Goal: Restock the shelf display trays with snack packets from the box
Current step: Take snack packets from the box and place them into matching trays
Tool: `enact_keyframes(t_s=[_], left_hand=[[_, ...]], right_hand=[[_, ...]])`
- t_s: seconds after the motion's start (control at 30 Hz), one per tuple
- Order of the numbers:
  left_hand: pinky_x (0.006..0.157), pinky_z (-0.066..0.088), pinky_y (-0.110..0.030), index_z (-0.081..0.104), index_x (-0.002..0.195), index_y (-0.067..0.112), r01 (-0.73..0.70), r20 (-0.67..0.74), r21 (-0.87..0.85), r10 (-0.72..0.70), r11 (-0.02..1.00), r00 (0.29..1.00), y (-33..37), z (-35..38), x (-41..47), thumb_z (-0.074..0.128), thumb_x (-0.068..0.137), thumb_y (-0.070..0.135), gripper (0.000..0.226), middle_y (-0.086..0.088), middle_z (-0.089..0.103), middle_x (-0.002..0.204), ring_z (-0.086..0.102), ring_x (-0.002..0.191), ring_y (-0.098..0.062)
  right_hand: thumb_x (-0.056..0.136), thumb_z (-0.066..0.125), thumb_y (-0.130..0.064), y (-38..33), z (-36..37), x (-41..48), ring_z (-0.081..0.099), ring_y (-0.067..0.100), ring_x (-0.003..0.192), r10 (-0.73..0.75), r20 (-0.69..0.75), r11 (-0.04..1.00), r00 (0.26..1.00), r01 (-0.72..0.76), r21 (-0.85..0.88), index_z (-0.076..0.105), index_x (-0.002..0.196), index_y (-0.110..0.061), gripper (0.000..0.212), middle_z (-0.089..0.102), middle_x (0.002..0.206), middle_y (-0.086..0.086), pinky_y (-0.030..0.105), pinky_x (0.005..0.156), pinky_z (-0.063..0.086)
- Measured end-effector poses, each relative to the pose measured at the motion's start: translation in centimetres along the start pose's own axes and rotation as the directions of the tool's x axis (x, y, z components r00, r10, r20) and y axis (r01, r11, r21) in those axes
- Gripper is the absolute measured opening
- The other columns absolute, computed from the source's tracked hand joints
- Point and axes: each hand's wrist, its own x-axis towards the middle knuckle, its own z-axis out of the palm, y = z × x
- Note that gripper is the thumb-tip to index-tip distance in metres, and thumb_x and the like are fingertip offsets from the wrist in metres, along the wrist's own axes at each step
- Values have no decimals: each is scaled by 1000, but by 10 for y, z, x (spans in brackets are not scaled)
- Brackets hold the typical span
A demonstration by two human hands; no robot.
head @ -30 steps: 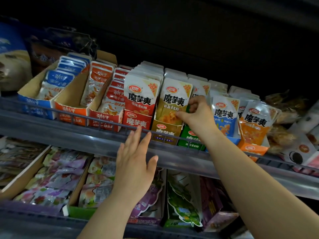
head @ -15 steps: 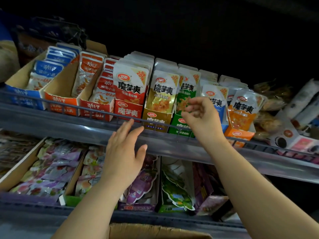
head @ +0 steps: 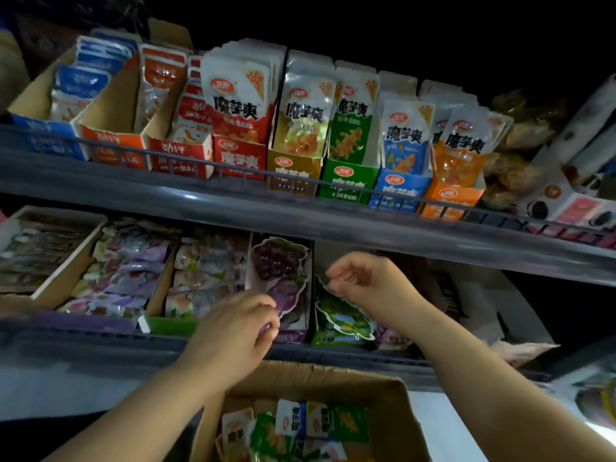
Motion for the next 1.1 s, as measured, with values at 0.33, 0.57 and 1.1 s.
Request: enact_keyframes(t_s=[0.33,0.57,1.1], left_hand=[[116,9,-31,9,147,23,202,579,272,-328,941,747,-58,93,-64,42,94,33,63,3,-5,155,4,142,-16],[117,4,-35,-25,138,12,373,532,336,-501,865,683,-88,149,-96,31,97,28,72,2,-41,135,-10,142,-22],[101,18,-32,33,134,9,284,382,311,-393,907,836,-120,186,-123,34,83,38,58,-17,45,136,30,124,-22]], right_hand=[[90,49,-11,118,97,-11,59,12,95,424,319,901,848,-360,-241,63,106,-13,21,64,105,1,16,77,46],[89,52,-12,202,165,-34,58,16,104,566,431,824,703,-475,-308,56,121,-20,33,56,126,2,26,84,48],[87,56,-13,259,280,5,-8,20,144,461,674,843,578,-47,-536,-4,147,-20,85,-10,156,0,36,117,1]])
